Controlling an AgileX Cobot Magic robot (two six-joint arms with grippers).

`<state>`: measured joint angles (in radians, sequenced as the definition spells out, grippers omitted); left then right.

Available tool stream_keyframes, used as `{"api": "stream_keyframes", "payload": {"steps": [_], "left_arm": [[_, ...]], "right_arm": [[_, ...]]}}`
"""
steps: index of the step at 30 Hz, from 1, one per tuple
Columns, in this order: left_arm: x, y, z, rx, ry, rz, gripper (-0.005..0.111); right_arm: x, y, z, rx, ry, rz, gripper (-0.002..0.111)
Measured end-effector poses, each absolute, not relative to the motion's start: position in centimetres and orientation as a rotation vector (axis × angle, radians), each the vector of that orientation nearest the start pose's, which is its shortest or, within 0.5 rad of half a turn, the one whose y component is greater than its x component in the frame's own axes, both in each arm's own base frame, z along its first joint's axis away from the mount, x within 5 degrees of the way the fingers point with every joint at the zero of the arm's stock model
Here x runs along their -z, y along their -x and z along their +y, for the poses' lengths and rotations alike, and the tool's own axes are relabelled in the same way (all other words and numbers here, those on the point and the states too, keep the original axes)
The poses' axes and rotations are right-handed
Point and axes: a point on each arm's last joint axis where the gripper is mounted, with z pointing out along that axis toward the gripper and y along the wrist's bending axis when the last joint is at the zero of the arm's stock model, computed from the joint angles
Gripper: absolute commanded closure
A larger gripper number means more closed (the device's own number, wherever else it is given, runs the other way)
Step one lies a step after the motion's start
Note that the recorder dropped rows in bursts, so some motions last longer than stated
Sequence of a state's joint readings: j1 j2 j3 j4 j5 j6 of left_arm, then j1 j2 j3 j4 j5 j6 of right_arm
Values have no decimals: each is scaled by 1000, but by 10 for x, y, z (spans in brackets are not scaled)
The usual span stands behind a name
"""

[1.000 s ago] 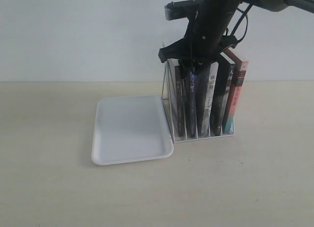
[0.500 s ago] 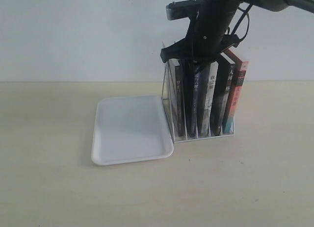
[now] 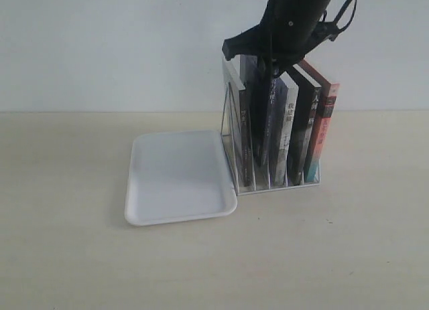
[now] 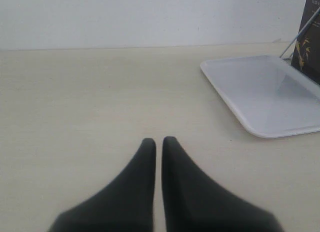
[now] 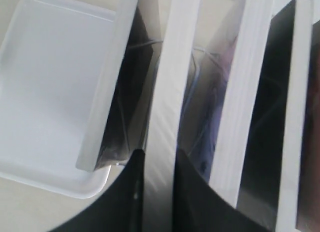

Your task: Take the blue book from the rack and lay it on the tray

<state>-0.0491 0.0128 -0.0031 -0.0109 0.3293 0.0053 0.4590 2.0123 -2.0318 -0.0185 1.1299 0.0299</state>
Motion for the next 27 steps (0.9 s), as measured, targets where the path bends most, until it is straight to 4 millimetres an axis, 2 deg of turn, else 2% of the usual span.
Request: {"api": "stream_keyframes", "payload": {"steps": [6,27], "left_arm": [[-184,-54,-3,41,-43,1822,103],[-184,-54,-3,41,-43,1822,103]], "right_arm": [[-359,-393,191,-140,548,2480,108],[-360,-391,189,-128,551,2492,108]]}}
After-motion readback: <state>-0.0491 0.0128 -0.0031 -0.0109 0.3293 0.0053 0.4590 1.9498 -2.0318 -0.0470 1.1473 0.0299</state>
